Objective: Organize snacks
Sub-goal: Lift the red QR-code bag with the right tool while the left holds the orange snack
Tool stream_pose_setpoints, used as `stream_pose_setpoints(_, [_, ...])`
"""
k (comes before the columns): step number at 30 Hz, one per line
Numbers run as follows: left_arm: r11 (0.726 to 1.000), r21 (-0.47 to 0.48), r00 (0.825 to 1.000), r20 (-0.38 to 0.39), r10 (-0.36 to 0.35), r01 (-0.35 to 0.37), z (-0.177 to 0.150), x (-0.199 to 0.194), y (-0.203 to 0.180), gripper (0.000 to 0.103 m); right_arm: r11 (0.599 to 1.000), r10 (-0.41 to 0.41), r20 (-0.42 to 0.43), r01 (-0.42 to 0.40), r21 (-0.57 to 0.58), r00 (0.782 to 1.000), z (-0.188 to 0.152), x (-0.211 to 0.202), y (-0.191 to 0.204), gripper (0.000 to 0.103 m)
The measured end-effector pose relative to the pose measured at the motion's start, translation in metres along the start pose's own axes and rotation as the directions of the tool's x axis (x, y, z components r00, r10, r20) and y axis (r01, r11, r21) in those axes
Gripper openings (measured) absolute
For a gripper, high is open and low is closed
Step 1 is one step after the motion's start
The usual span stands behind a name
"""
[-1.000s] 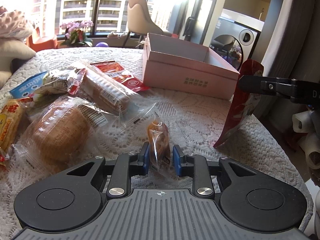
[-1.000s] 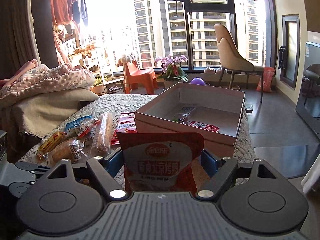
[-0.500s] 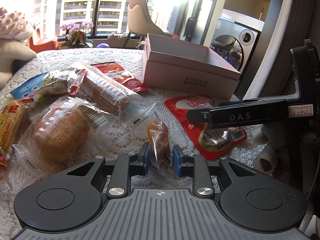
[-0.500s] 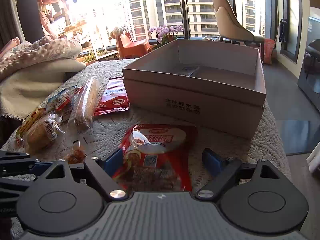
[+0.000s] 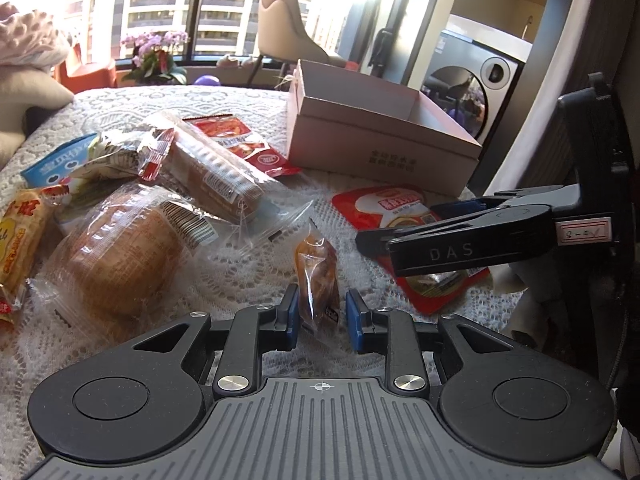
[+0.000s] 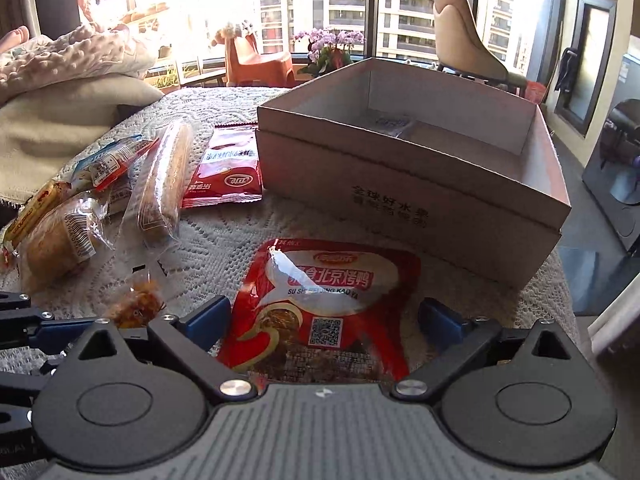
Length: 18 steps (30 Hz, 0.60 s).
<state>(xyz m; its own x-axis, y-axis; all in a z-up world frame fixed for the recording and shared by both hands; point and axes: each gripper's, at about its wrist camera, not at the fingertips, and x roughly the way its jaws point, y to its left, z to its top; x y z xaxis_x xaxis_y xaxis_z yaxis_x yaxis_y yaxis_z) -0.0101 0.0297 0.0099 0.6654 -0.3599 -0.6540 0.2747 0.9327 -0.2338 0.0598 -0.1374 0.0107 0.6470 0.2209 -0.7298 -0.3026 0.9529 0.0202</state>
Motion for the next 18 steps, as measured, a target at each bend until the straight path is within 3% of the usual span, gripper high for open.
stream_pose_setpoints(3, [1.0, -0.028, 1.0, -0.011, -0.01, 0.01, 0.002, 0.0, 0.004, 0.028, 0.999, 0.022, -0.011, -0.023, -0.033, 1.0, -0.003, -0.014, -0.003, 0.071])
stream_pose_setpoints(6, [0.998, -0.058, 1.0, -0.022, -0.004, 0.003, 0.003, -0.001, 0.004, 0.028, 0.998, 0.028, -0.019, -0.029, -0.05, 0.999, -0.017, -0.031, -0.008, 0.068])
stream_pose_setpoints(13, [0.996, -0.008, 0.991, -0.092, 0.093, -0.094, 0.014, 0.003, -0.017, 0.028, 1.0, -0.024, 0.001, 0.024, 0.011, 1.0, -0.054, -0.065, -0.023, 0.067])
stream_pose_setpoints(18, [0.995, -0.066, 0.993, -0.097, 0.073, -0.079, 0.019, 0.008, -0.013, 0.028, 0.997, -0.047, 0.023, 0.045, 0.055, 0.999, -0.062, -0.067, -0.028, 0.074])
